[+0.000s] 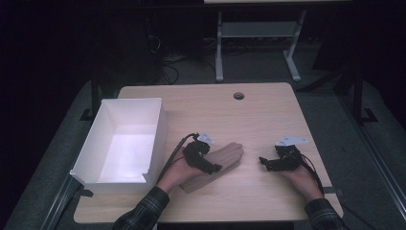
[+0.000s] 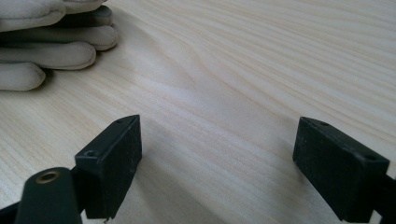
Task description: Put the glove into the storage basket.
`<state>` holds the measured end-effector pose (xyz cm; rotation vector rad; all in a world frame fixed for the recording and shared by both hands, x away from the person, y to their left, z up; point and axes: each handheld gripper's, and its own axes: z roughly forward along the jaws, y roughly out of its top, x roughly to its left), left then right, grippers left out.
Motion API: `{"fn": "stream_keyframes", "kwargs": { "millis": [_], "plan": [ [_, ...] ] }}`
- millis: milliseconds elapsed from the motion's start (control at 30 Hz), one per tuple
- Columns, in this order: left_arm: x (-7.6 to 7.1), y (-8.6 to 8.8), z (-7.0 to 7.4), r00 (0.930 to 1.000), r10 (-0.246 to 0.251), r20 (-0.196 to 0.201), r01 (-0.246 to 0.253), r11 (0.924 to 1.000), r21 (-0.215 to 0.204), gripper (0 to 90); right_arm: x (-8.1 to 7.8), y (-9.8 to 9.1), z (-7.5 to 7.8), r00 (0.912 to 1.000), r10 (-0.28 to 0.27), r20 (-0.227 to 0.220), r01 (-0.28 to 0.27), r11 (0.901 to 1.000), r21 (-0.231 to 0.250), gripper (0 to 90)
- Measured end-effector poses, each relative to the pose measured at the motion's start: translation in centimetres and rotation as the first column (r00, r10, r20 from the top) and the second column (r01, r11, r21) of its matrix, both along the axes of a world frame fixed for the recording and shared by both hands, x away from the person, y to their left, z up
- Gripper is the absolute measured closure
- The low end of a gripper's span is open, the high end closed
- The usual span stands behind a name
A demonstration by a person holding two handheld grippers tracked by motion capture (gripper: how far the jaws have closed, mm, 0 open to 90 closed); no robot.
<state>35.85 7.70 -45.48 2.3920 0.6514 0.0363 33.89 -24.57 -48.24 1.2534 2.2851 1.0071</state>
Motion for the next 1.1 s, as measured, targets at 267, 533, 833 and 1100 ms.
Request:
{"fn": "stream_keyframes", "kwargs": {
  "millis": [267, 533, 833, 1100],
  "plan": [
    [-0.5, -0.5, -0.7, 0.9994, -0.024, 0.024, 0.023, 0.9990, 0.037, 13.1, 0.0, 0.0, 0.0, 1.0000, 0.001, -0.001, -0.001, 1.0000, 0.001, 15.2],
    [-1.3, -0.6, -0.2, 0.9956, -0.093, 0.013, 0.093, 0.9955, 0.019, 41.4, 0.0, 0.0, 0.0, 1.0000, 0.002, 0.000, -0.002, 1.0000, 0.001, 15.3],
    [-1.1, -0.6, 0.1, 0.9945, -0.077, -0.071, 0.077, 0.9970, -0.012, 67.4, 0.0, 0.0, 0.0, 1.0000, 0.002, 0.000, -0.002, 1.0000, 0.001, 15.3],
    [-1.0, -0.8, 2.0, 0.9946, -0.038, -0.096, 0.033, 0.9981, -0.053, 67.6, 0.0, 0.0, 0.0, 1.0000, -0.001, -0.004, 0.001, 1.0000, 0.003, 15.3]
  ]
}}
